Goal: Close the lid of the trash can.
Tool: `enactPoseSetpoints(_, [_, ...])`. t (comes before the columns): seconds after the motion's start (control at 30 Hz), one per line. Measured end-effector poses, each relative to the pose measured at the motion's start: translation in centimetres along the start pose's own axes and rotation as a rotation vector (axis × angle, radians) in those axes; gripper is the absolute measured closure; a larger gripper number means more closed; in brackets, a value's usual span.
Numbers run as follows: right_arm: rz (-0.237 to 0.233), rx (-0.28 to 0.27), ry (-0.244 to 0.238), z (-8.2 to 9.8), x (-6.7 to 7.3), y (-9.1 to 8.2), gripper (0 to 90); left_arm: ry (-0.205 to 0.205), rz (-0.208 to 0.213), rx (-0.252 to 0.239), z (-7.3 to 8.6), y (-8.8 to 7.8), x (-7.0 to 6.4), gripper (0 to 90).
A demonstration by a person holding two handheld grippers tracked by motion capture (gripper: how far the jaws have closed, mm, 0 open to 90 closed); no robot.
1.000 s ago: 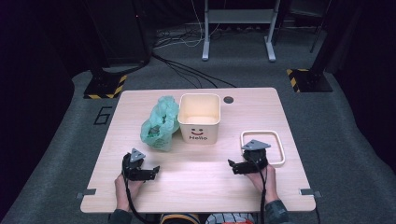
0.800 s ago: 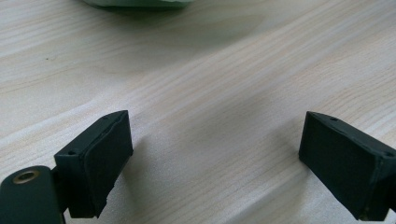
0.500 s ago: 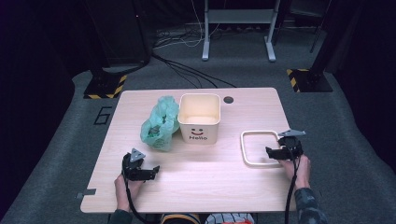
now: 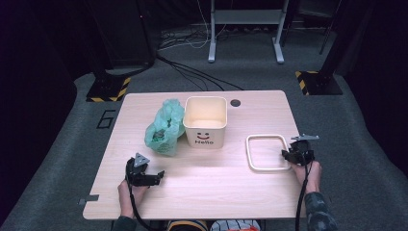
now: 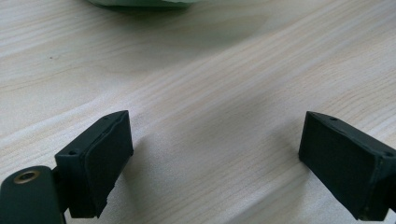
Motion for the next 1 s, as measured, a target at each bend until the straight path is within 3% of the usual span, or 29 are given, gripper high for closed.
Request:
enactPoseSetpoints(0.27, [0.028,-0.025,0.055,0.0,0.5,0.0,79.3,-0.001,0.000,-0.002,0.0,0.0,0.0,9.5])
enactPoseSetpoints(0.57, [0.039,-0.030,0.114,-0.1,0.7,-0.2,80.7,-0.014,-0.015,0.004,0.0,0.0,0.1,9.3])
enactPoseSetpoints(0.73, [0.038,-0.041,0.121,-0.8,1.0,-0.9,80.8,-0.026,-0.025,0.000,0.0,0.0,0.1,9.1])
enactPoseSetpoints(1.0, [0.030,-0.067,0.120,-2.4,1.6,-2.3,80.8,-0.086,-0.032,-0.004,0.1,-0.3,0.2,8.1])
Point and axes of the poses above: each handheld gripper's, and its own axes: y roughly forward along the jaws, z roughly out of its underside, x roughly to its left, the point moved 9 cm from there along y, roughly forward along the jaws, and after that the axes turned 6 degrees about -y, right-handed, at the moved point
